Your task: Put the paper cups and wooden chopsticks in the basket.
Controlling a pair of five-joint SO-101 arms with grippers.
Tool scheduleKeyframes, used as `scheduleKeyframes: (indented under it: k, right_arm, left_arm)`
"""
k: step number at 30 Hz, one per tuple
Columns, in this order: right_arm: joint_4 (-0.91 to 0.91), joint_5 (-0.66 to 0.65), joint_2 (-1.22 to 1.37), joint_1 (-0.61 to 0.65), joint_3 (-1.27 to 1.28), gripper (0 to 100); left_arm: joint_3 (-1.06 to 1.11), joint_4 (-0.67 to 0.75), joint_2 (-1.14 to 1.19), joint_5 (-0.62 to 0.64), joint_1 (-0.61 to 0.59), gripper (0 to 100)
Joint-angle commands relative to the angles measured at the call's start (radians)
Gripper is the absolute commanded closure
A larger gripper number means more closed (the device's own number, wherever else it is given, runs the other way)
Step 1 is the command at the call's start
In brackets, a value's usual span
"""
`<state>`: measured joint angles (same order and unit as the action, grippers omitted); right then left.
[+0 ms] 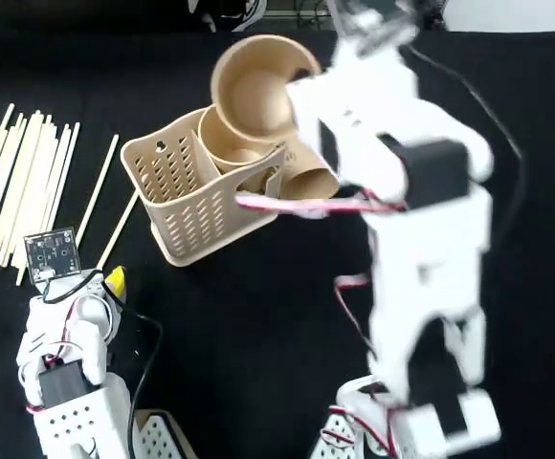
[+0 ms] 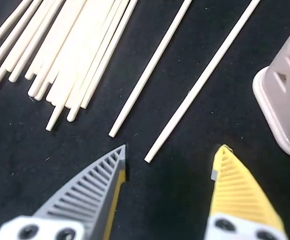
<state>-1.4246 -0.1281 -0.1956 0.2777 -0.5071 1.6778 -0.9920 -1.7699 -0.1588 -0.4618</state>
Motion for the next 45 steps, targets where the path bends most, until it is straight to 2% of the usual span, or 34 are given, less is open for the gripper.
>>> scheduleKeyframes:
  k: [1, 7, 13, 15, 21, 24, 28, 35, 40, 45]
  right_arm:
    - [-0.097, 0.028, 0.222, 0.043, -0.257, 98.7]
    - [-0.207, 0.014, 0.489, 0.040, -0.472, 97.9]
    - [-0.336, -0.023, 0.631, 0.064, -0.661, 77.8]
    - [-0.338, -0.061, 0.630, 0.074, -0.685, 74.0]
    - [-0.339, -0.100, 0.529, 0.089, -0.682, 73.7]
    - [-0.341, -0.172, 0.443, 0.055, -0.647, 73.7]
    - [-0.341, -0.318, 0.266, 0.000, -0.440, 73.7]
    - [-0.278, -0.595, -0.036, -0.135, 0.104, 73.7]
    - [-0.083, -0.692, -0.205, -0.184, 0.565, 73.7]
    - [0.270, -0.743, -0.318, -0.186, 1.015, 73.7]
  left_arm:
    - [0.005, 0.025, -0.003, -0.011, 0.012, 72]
    - [0.007, 0.043, -0.003, -0.006, 0.007, 72]
    - [0.007, 0.043, -0.003, -0.005, 0.007, 72]
    - [0.007, 0.043, -0.003, -0.005, 0.007, 72]
    - [0.007, 0.043, -0.003, -0.008, 0.010, 72]
    - [0.007, 0.043, -0.003, -0.008, 0.012, 72]
    - [0.012, 0.044, -0.003, -0.009, 0.007, 72]
    - [0.015, 0.044, -0.003, -0.011, 0.013, 72]
    - [0.013, 0.043, -0.003, -0.011, 0.015, 72]
    - [0.012, 0.040, -0.003, -0.011, 0.015, 72]
